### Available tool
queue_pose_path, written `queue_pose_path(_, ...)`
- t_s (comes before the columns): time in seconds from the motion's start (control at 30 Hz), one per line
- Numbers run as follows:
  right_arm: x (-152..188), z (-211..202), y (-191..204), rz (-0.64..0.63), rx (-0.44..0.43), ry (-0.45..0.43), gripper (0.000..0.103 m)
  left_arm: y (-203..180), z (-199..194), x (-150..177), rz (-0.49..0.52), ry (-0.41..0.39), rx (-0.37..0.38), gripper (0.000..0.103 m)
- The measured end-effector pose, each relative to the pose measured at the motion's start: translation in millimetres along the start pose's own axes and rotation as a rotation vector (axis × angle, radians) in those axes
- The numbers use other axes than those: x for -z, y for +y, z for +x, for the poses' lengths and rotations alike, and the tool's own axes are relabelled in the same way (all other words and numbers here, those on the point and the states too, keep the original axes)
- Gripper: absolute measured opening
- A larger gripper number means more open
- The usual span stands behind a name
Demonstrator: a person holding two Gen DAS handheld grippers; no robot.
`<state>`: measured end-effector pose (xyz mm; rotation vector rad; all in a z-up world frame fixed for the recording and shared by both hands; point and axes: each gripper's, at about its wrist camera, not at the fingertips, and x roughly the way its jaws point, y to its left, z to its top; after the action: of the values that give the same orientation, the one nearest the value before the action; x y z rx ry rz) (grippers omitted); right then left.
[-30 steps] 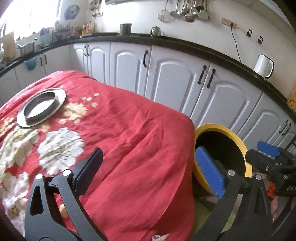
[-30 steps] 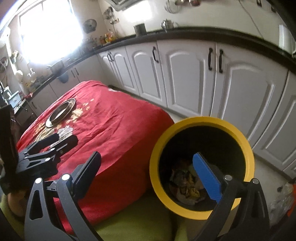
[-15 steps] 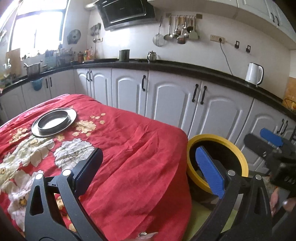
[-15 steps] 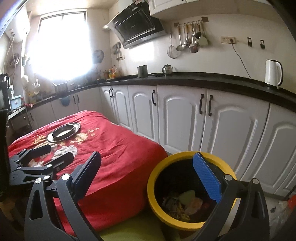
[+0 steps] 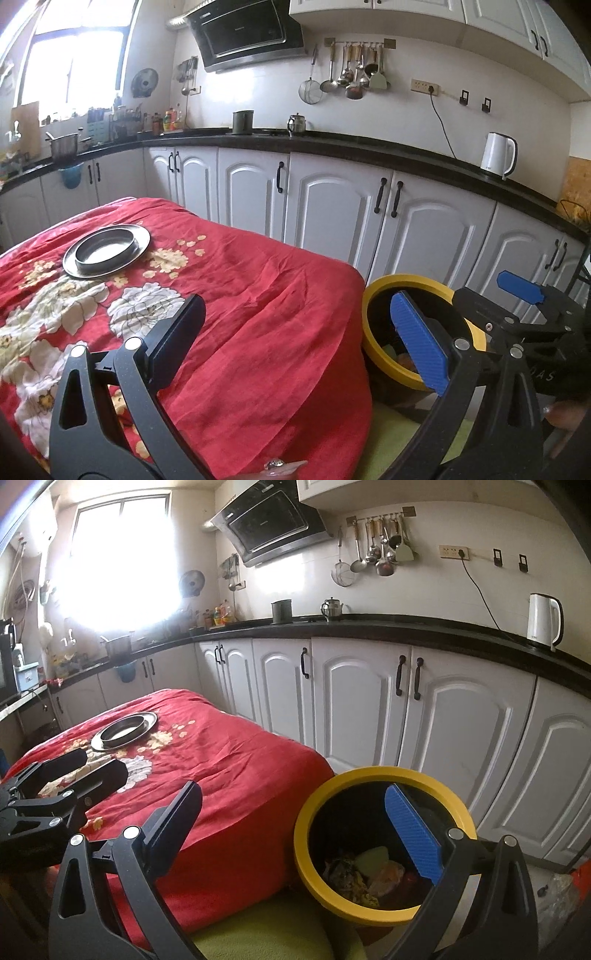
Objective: Collect trash
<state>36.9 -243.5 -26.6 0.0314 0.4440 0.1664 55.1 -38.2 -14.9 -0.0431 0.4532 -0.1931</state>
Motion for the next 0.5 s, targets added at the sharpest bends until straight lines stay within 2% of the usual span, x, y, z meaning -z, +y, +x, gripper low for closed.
queue_pose_path(0.5, 0.5, 2.2, 0.1, 0.011, 0.007, 0.010, 0.097, -0.8, -1.2, 1.2, -0.004, 0.003, 0.001, 0.092)
